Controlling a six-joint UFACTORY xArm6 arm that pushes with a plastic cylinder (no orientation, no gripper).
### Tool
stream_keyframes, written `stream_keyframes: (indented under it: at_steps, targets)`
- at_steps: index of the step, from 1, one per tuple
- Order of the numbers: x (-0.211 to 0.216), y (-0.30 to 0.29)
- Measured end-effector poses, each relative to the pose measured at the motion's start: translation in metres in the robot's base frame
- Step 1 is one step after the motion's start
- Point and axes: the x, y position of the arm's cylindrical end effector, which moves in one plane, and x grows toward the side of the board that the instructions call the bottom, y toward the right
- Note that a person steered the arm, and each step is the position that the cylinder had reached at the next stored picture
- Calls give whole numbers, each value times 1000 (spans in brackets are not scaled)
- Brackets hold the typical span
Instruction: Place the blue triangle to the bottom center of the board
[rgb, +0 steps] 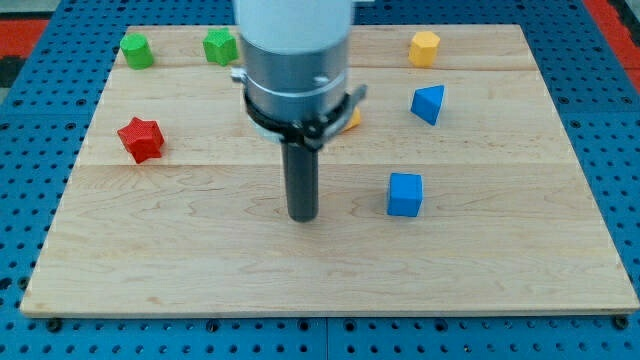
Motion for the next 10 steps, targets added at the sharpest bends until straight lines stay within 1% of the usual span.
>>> stream_keyframes:
  at_steps: [1,2,3,4,5,6,7,9,10]
  targets:
    - [-41,92]
    - [21,119]
    - [6,110]
    - [32,91]
    - [26,138]
    - [4,74]
    - [-27,65]
    - [-51,68]
    - [-60,100]
